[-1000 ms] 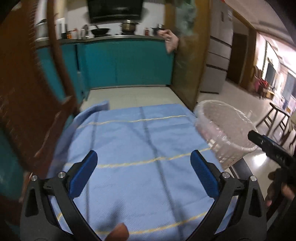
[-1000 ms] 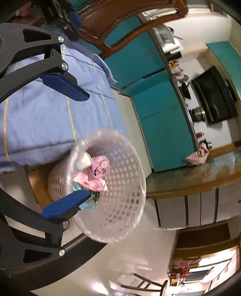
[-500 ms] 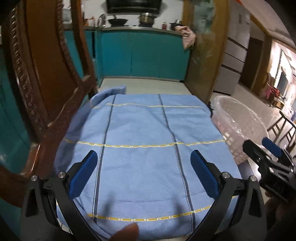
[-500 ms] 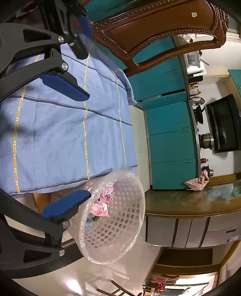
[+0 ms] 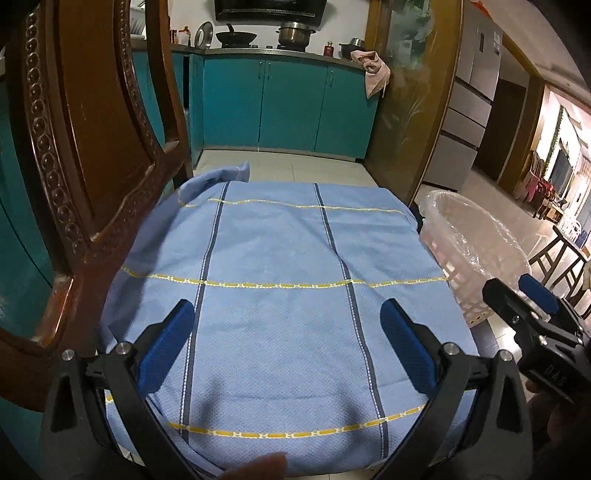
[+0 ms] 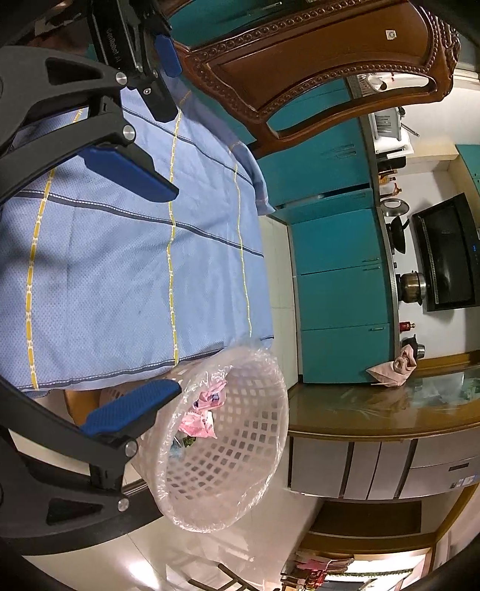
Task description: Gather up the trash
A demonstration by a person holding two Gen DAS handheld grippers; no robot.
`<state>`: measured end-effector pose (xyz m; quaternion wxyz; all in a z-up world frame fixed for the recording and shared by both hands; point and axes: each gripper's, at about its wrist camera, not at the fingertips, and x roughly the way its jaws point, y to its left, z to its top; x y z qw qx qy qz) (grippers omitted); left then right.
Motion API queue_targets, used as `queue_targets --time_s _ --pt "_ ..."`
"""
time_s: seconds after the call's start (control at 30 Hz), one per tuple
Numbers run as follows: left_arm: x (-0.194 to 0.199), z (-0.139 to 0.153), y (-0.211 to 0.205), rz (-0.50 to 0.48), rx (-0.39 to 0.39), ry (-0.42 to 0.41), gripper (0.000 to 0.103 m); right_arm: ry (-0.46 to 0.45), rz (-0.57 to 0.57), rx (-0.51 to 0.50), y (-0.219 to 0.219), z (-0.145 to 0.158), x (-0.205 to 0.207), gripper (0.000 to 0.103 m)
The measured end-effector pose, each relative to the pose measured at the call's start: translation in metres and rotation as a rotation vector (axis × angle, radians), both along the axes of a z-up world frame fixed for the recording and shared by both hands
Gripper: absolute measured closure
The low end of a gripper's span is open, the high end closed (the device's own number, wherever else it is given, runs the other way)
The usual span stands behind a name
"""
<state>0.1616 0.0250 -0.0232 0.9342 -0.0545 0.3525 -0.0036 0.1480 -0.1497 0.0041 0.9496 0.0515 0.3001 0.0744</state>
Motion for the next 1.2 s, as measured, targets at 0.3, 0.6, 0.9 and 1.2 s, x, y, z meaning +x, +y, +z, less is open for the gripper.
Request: queue_targets --time_s 0.3,0.6,0.9,1.2 --pt "0.001 -0.0012 -0.003 -0.003 0.012 0.006 0.003 -0.003 0.003 0.003 -0.0008 0.0 -0.0005 0.009" --pt "0.0009 -0.0031 -0.0051 -0.01 0.025 0.014 0.003 -0.002 0.005 0.006 -0.001 -0.0005 0.0 0.009" --pt "0.0012 -0.0034 -0.0049 -0.015 0.025 0.017 0.003 -0.001 0.008 0.004 -0.0006 -0.0002 0.0001 0.009" --pt "0.0006 -0.0047 -0.0057 -0.018 0.03 0.023 0.003 0.0 0.013 0.006 -0.0003 0.001 -0.0004 0.009"
